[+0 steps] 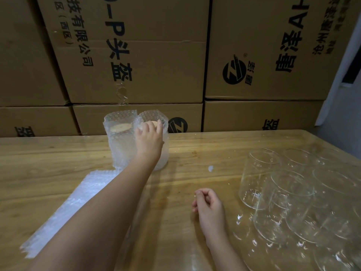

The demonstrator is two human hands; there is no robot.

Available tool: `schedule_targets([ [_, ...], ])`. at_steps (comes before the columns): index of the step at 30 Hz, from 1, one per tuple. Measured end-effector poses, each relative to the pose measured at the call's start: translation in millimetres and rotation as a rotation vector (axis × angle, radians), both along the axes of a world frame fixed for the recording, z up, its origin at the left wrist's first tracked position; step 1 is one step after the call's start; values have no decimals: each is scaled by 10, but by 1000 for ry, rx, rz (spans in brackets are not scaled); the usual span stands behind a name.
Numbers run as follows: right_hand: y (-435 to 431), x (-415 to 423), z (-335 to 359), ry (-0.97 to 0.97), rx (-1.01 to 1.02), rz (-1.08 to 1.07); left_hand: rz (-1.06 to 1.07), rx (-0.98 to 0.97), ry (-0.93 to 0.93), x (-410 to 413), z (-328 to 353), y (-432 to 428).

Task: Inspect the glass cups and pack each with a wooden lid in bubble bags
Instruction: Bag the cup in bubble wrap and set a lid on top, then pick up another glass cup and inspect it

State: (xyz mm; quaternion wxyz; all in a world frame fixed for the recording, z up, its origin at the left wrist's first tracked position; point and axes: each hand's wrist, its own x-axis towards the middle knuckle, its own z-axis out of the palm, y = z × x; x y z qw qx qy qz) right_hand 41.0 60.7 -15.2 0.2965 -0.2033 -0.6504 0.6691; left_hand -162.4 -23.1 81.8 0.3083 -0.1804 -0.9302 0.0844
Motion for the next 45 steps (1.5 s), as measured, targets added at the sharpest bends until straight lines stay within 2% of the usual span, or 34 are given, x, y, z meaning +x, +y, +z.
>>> schedule_targets([
  [5,-4,6,5,-9,-3,5,-219,273,-18,-20,26,-45],
  [11,-6,26,26,-10,-5,12,-227,613,-74,11,329,-86],
  [18,3,26,9,-20,1,11,-253,789,-85,128,648,-48],
  [22,8,25,-9,-43,6,13,-429,955,-243,399,515,-105],
  [26,2,29,-29,-58,31,13,-507,883,-227,921,68,-240],
  [33,11,50,-27,-89,84,3,-526,1098,-756,1751,-620,-423],
  [36,-45,80,-6,-150,208,26,-487,1187,-887,2045,-776,-486],
  [39,-142,167,42,-275,412,164,-506,1162,-953,2217,-799,-558],
  [42,-219,322,80,-312,418,287,-513,1147,-983,2305,-756,-602],
  [45,-261,516,106,-320,458,315,-526,1139,-1015,2404,-754,-638],
])
